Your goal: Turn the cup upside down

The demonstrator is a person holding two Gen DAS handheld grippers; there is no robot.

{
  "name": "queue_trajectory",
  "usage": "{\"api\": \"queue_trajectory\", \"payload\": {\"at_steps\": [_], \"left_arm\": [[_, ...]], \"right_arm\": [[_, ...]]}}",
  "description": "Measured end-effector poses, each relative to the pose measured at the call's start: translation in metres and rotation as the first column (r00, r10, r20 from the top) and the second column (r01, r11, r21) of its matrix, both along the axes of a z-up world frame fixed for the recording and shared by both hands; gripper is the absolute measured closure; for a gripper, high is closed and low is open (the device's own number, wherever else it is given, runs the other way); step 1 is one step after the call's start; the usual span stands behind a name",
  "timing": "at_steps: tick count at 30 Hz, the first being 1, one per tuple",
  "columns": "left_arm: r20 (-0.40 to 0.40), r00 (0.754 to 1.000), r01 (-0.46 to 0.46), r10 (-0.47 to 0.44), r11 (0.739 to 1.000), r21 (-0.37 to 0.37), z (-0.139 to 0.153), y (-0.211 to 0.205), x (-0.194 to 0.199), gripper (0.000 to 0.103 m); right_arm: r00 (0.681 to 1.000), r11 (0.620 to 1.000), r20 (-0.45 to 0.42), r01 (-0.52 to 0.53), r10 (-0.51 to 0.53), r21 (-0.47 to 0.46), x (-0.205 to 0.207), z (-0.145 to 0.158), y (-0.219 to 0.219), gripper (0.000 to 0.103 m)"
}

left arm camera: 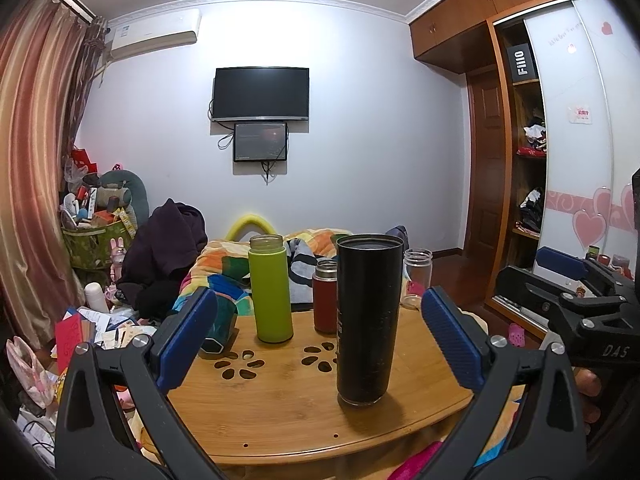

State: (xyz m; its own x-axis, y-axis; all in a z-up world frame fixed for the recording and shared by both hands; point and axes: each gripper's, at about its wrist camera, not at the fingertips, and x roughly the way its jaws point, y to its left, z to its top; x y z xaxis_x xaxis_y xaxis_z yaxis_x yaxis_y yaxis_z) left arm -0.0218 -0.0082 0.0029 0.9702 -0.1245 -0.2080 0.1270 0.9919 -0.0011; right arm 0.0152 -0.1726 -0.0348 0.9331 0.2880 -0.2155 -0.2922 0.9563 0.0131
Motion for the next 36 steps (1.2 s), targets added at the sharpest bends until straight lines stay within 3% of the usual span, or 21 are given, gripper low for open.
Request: {"api": "queue_trajectory", "payload": {"at_steps": [36], "left_arm": [[-0.015,1.000,0.007,-0.008,1.000,-0.017,0.0006,0.0022,0.0022,0.000]], "right_arm": [[1.000,1.000,0.008,-0.003,0.003,-0.005,-0.0022,-0.0001,0.0024,0.000]]}}
